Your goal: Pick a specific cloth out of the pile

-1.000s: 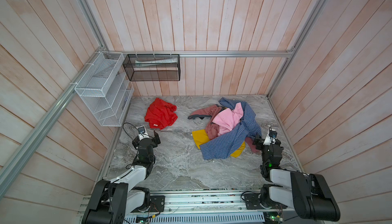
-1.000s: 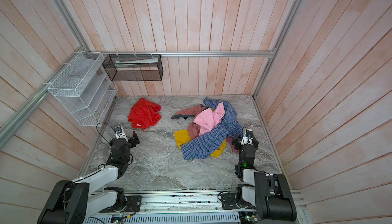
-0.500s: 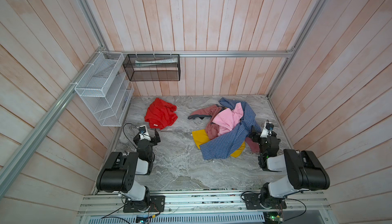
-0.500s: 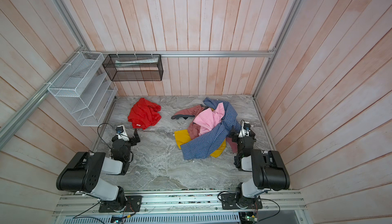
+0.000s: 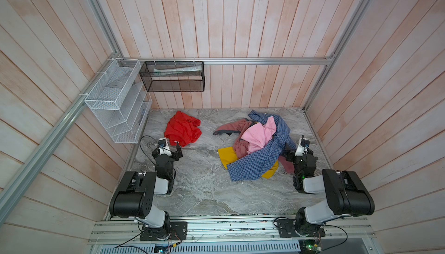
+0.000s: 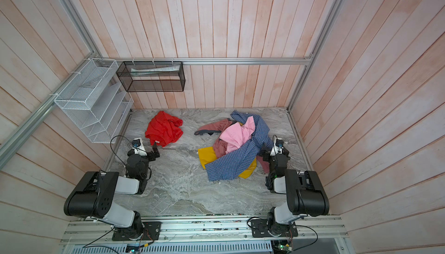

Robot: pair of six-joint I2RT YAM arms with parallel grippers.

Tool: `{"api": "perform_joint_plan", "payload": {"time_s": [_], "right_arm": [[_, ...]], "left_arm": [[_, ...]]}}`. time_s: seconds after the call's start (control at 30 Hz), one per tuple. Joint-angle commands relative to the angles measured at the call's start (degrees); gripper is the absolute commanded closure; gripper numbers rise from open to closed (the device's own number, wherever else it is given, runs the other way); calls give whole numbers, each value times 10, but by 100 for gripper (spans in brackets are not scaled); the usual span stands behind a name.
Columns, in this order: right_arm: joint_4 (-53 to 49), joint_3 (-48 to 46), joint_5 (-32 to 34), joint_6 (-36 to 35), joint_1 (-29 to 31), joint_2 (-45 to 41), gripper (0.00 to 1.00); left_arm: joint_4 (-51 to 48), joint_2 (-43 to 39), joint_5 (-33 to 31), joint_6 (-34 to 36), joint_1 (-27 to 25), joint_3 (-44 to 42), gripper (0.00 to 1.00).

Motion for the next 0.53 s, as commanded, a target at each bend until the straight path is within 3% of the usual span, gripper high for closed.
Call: {"api": "perform_joint_plan", "payload": {"time_s": [0.0, 0.5], "right_arm": [[-5, 5, 3, 0, 3, -7, 2], [-4, 5, 3, 0, 3, -6, 2]], "left_arm": [[-4, -2, 9, 7, 3, 6, 0], [-12, -3, 23, 4, 10, 9, 0]]}}
